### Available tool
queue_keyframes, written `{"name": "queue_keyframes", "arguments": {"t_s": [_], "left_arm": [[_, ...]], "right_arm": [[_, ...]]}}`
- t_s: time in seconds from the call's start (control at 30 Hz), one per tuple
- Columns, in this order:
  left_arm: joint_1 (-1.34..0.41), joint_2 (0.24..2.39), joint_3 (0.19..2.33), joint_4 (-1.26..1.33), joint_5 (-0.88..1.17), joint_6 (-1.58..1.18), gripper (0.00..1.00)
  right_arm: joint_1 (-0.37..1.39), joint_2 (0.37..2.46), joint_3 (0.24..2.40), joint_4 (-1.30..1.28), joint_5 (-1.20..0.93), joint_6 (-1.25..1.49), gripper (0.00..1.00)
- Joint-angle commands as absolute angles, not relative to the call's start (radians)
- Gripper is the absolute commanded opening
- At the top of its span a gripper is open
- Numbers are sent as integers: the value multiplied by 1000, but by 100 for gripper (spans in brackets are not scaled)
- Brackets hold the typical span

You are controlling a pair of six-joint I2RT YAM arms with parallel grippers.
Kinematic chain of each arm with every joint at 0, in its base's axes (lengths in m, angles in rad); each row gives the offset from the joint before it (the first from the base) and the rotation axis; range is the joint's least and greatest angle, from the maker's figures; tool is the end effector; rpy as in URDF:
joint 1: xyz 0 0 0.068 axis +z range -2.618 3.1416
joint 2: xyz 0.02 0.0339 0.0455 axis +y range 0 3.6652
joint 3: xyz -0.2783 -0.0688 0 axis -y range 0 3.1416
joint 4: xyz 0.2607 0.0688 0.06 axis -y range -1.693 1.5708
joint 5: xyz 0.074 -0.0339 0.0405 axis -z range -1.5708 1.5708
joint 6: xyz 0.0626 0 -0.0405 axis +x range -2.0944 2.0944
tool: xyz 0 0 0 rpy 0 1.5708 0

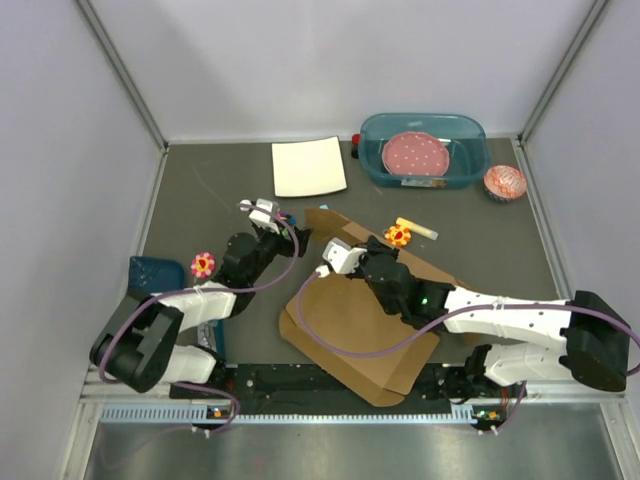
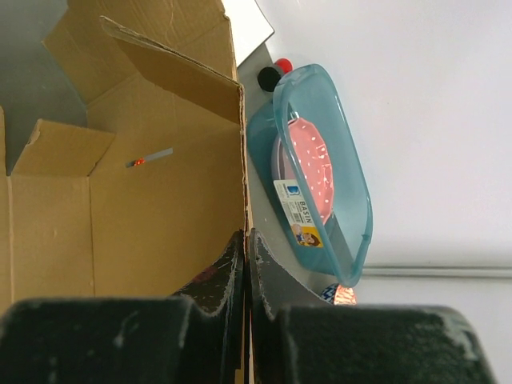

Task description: Fold the paper box

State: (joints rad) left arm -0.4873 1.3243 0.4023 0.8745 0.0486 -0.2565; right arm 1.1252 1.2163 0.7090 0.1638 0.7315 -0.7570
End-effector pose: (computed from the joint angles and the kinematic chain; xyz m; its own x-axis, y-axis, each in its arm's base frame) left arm 0.2582 -0.1403 0.2054 -0.1701 -0.1966 -0.9656 0.4832 0.8373 -0.2556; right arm 0.1644 0.2472 0.2597 0.1695 -0.8309 -0.5299 -0.3908 0.4370 -0.8102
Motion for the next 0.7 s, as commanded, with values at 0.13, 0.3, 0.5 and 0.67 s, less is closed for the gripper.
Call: {"name": "queue_keyframes", "arguments": {"t_s": [0.13, 0.3, 0.5, 0.67], "left_arm": [[-433, 1479, 485, 1072, 259, -218, 75], [-433, 1560, 529, 1121, 311, -212, 74], [-433, 1582, 557, 1100, 373, -196, 53], [-431, 1536, 537, 1075, 371, -181, 23]], "right_arm": [[1111, 1200, 729, 71, 678, -678, 0], [1106, 1195, 730, 66, 667, -672, 0], [1103, 1207, 733, 67, 663, -666, 0], [1098, 1210, 732, 68, 663, -666, 0]]}}
